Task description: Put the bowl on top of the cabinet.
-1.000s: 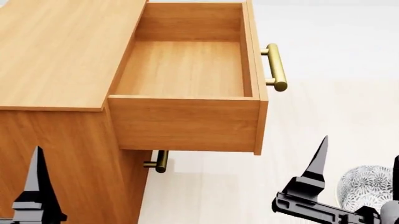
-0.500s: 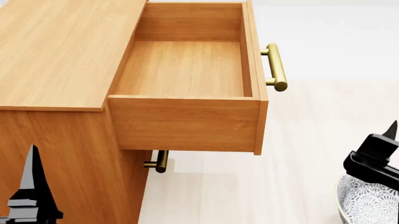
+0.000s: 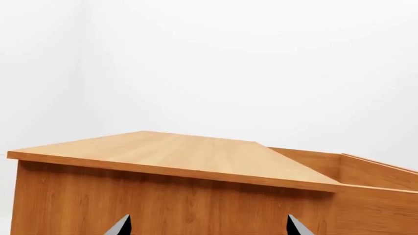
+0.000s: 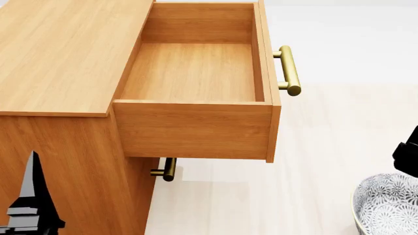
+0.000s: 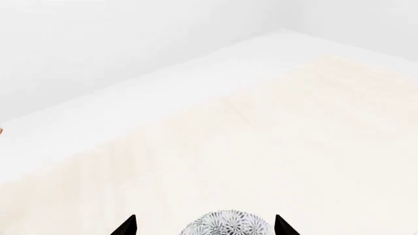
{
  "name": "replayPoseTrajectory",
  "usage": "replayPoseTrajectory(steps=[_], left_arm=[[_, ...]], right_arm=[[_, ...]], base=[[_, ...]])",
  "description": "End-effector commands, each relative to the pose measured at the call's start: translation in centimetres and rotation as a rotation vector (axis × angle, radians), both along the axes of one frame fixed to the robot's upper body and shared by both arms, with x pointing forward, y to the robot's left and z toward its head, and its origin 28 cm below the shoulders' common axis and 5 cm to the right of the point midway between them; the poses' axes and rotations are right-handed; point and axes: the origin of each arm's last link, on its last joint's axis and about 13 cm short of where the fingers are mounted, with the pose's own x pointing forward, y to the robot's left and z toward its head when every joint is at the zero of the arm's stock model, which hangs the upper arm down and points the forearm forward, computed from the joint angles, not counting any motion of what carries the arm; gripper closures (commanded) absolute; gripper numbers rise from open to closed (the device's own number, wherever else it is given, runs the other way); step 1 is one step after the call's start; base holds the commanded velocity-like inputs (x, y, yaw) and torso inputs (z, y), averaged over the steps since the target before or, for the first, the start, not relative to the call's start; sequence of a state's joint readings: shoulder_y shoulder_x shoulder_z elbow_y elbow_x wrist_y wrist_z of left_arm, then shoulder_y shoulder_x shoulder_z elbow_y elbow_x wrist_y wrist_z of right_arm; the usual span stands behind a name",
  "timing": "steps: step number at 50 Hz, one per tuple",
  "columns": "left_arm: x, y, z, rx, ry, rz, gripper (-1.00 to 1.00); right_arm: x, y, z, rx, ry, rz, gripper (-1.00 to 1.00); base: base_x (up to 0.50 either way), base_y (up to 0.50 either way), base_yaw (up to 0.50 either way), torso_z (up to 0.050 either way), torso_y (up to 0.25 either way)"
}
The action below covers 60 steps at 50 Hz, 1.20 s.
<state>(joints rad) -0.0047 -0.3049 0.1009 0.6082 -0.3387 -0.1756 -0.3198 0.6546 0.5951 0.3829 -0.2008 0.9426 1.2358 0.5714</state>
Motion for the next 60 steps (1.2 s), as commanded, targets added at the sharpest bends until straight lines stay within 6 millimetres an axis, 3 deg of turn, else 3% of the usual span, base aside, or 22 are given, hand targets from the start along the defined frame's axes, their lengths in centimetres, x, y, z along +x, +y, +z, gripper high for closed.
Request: replayPoseTrajectory(steps=[1, 9, 29, 60], left_arm=[[-0.3, 0.0, -0.2, 0.010, 0.011, 0.018, -1.00], [-0.3, 0.0, -0.2, 0.010, 0.012, 0.019, -1.00], [0.1, 0.0, -0.9, 0.016, 0.021, 0.021, -1.00], [0.5, -0.1, -1.4, 0.027, 0.043, 0.023, -1.00]], right_arm=[[0.7, -1.1, 0.6, 0.062, 0.150, 0.071, -1.00], [1.7, -2.1, 0.0, 0.088, 0.254, 0.066, -1.00], [3.2, -4.5, 1.5, 0.104, 0.355, -0.039, -1.00], [6.5, -6.5, 2.9, 0.025, 0.376, -0.064, -1.00]], base=[[0.00, 0.00, 0.00, 0.000, 0.000], [0.00, 0.00, 0.00, 0.000, 0.000], [0.00, 0.00, 0.00, 0.000, 0.000], [0.00, 0.00, 0.00, 0.000, 0.000]])
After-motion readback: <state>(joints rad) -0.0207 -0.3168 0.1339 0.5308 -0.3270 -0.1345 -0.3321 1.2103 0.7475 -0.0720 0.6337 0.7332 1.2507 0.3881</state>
